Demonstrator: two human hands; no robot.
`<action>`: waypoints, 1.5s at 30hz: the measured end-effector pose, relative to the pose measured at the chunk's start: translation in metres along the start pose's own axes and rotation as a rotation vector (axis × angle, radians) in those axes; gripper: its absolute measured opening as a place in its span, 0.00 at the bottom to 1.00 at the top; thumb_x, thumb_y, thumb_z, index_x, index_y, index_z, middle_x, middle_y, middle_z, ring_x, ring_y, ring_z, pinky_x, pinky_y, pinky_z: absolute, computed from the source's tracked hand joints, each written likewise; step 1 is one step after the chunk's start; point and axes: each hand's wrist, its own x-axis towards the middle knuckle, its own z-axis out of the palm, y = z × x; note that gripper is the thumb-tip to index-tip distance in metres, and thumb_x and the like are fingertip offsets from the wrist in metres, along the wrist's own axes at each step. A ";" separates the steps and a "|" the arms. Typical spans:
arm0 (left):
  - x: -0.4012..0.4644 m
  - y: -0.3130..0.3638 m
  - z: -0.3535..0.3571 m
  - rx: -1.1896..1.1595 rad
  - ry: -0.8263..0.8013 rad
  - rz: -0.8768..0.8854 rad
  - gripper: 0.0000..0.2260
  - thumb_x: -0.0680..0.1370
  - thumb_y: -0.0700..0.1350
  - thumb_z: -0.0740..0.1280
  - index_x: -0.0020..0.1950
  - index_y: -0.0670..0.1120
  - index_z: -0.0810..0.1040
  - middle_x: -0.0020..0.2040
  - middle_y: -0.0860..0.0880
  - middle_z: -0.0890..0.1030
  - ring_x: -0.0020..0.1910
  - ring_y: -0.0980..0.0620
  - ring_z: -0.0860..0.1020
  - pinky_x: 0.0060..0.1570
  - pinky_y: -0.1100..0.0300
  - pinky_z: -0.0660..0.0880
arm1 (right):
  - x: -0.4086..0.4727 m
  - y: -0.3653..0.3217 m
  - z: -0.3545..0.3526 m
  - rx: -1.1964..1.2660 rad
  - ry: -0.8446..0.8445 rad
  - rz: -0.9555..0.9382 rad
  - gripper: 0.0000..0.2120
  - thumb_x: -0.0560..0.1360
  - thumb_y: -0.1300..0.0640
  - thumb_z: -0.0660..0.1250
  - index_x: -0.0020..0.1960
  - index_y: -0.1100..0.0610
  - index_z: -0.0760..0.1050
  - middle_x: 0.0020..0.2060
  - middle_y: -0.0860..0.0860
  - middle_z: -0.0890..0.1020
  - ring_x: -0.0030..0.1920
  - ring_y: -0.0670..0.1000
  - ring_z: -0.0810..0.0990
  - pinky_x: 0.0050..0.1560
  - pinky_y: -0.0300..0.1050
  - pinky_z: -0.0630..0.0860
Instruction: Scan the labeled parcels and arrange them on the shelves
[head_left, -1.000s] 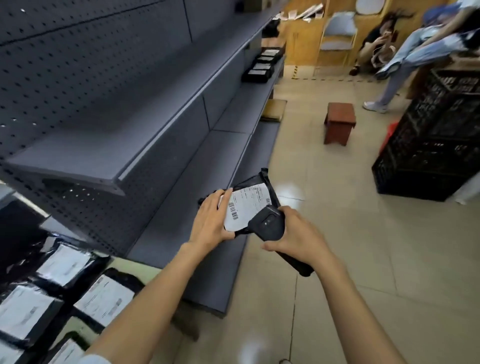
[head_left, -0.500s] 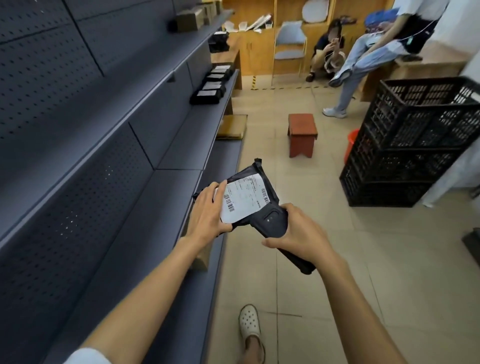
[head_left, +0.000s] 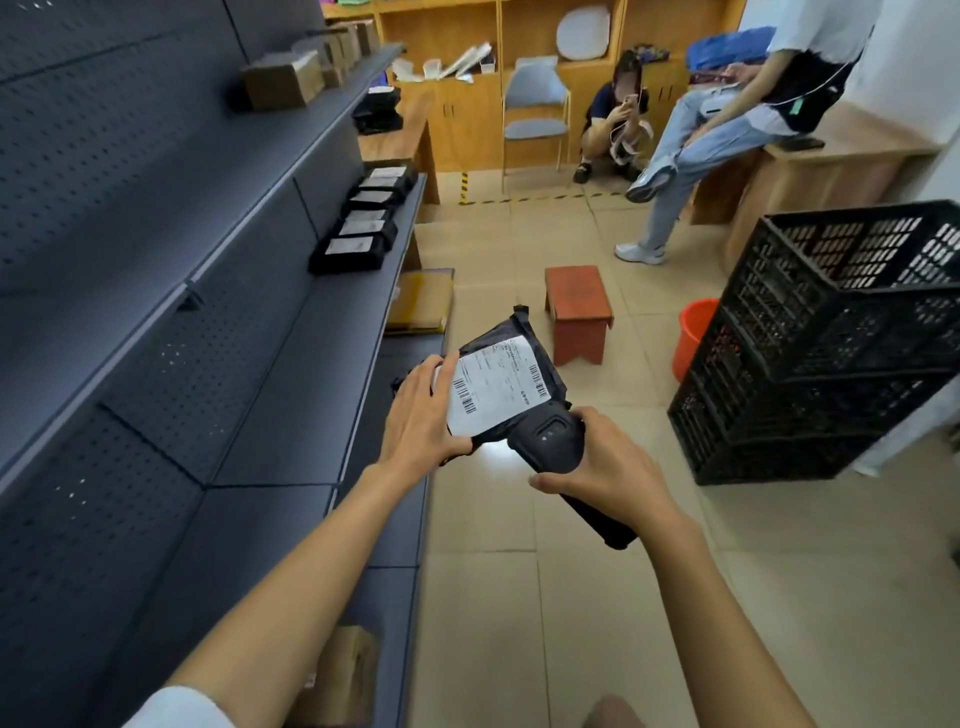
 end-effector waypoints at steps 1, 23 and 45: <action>0.021 -0.002 0.009 0.002 -0.006 0.005 0.52 0.62 0.59 0.78 0.78 0.45 0.55 0.72 0.44 0.62 0.70 0.44 0.64 0.67 0.51 0.68 | 0.023 0.004 -0.003 0.003 0.001 0.002 0.37 0.62 0.36 0.76 0.66 0.47 0.66 0.58 0.43 0.77 0.55 0.50 0.78 0.52 0.51 0.76; 0.402 -0.161 0.117 0.134 -0.012 -0.437 0.52 0.59 0.53 0.79 0.77 0.40 0.60 0.69 0.41 0.67 0.65 0.40 0.69 0.62 0.48 0.72 | 0.574 -0.019 -0.052 -0.076 -0.331 -0.316 0.38 0.63 0.38 0.77 0.66 0.49 0.67 0.58 0.46 0.77 0.54 0.53 0.79 0.51 0.51 0.76; 0.571 -0.383 0.169 0.144 -0.040 -1.142 0.50 0.60 0.54 0.79 0.76 0.41 0.61 0.70 0.38 0.67 0.62 0.36 0.73 0.56 0.45 0.73 | 0.959 -0.210 0.078 -0.265 -0.683 -0.664 0.42 0.64 0.37 0.77 0.70 0.50 0.64 0.62 0.49 0.76 0.57 0.56 0.79 0.57 0.56 0.77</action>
